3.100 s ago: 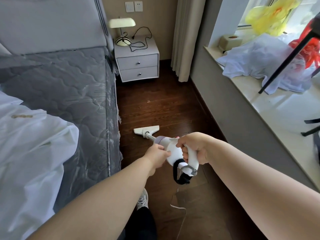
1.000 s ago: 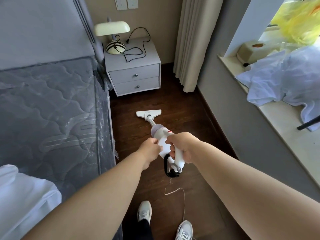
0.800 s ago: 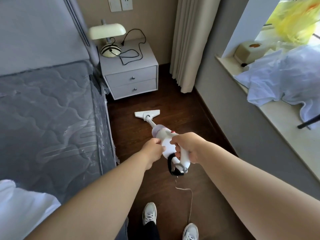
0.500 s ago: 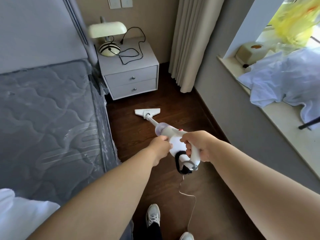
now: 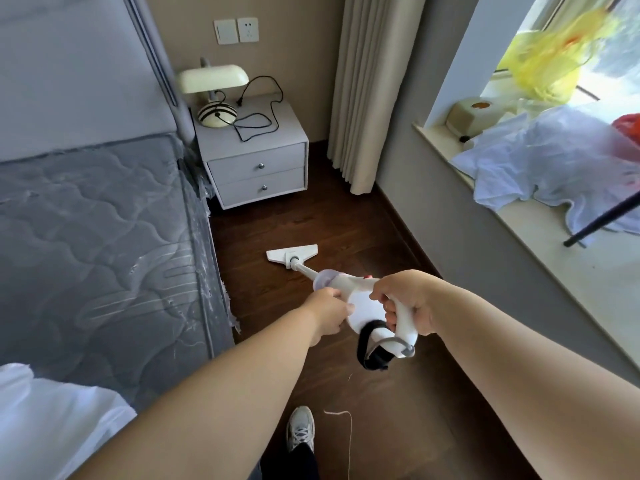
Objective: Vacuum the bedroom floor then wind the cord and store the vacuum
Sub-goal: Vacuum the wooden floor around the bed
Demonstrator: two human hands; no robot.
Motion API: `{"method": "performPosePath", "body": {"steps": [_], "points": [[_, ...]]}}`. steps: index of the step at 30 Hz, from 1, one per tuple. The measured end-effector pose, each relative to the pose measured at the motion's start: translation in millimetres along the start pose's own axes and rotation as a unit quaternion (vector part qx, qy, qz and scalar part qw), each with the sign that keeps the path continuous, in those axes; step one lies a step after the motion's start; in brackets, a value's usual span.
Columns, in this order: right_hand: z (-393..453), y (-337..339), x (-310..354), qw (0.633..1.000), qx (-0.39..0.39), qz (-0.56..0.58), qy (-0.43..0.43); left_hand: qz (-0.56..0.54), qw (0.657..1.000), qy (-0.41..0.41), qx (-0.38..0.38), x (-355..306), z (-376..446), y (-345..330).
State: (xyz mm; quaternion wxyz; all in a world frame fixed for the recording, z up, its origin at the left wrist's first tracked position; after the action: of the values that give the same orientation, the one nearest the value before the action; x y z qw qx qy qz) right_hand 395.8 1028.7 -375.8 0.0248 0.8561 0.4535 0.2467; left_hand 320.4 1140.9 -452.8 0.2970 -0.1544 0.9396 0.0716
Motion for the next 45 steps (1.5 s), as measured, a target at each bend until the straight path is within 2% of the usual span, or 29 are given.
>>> {"method": "performPosePath", "body": {"steps": [5,13,24,31,45], "points": [[-37,22,-82,1.000,0.010,-0.004,0.010,0.024,0.999,-0.042,0.010,41,-54,-66],[-92,56,-218,1.000,-0.005,0.008,-0.003,0.040,0.998,-0.046,0.016,127,-110,-168],[-137,108,-317,0.991,-0.059,0.116,-0.018,0.093,0.992,-0.056,0.067,157,-130,-264],[-131,113,-324,0.974,-0.058,0.220,-0.012,0.182,0.976,-0.083,0.081,141,-118,-283],[-56,114,-233,0.968,-0.063,0.242,-0.024,0.199,0.972,-0.072,0.099,68,-24,-232]]}}
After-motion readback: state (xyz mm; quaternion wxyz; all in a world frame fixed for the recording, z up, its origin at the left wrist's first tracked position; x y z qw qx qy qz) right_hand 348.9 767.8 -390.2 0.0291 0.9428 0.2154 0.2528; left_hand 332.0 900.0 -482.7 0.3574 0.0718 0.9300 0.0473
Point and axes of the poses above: each hand's wrist, its own z-axis towards the middle knuckle, its own y-axis out of the back of the hand, x = y × z, the point moved 6 cm from there along z, towards the middle knuckle, and after that the axes turned 2 degrees about -z, right-handed, at the moved point
